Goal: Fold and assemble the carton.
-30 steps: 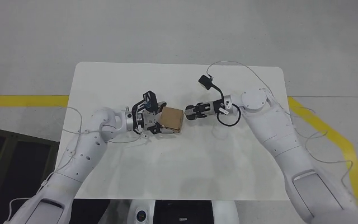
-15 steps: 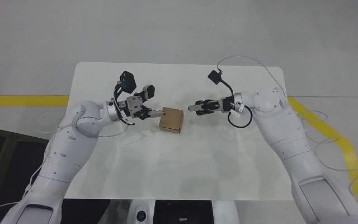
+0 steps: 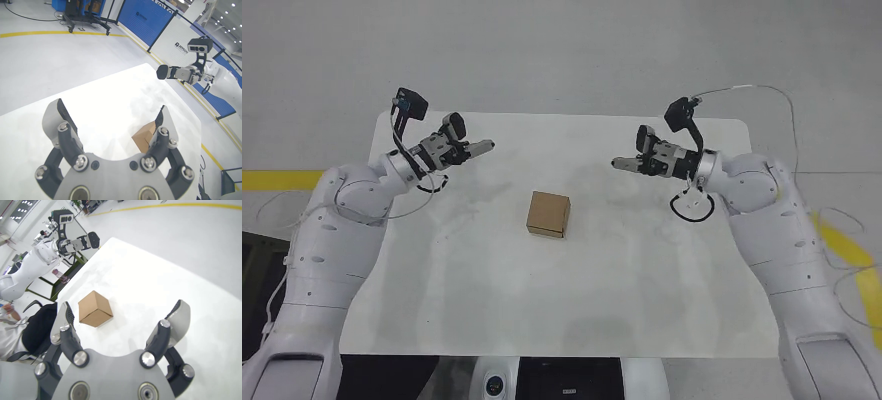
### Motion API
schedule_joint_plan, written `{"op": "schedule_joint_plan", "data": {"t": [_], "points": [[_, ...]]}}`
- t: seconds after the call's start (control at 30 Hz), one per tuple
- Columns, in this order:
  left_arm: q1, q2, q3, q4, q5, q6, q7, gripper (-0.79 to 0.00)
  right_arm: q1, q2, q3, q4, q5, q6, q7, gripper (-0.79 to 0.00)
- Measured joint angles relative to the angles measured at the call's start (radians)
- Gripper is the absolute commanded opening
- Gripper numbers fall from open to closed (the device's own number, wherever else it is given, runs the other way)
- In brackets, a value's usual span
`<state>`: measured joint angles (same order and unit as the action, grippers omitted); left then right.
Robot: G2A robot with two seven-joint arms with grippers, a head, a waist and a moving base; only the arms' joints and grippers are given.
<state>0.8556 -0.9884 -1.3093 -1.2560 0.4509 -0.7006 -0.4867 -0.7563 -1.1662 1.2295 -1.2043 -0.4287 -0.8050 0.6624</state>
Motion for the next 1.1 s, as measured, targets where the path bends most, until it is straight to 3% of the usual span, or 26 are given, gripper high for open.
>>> {"op": "schedule_joint_plan", "data": {"t": [0.2,0.57,1.1], "points": [[-0.036,0.008,-0.029,0.009,0.007,0.005,-0.024,0.0,-0.076,0.03,0.126,-0.135,-0.169,0.039,-0.136,0.0],[-0.035,0.021,-0.062,-0.023,0.06,0.013,-0.024,0.0,-0.14,0.073,0.289,-0.33,-0.236,0.1,-0.086,0.0],[-0.034,0.023,-0.061,-0.027,0.064,0.016,-0.033,-0.001,-0.145,0.077,0.299,-0.348,-0.234,0.099,-0.081,-0.001]]}}
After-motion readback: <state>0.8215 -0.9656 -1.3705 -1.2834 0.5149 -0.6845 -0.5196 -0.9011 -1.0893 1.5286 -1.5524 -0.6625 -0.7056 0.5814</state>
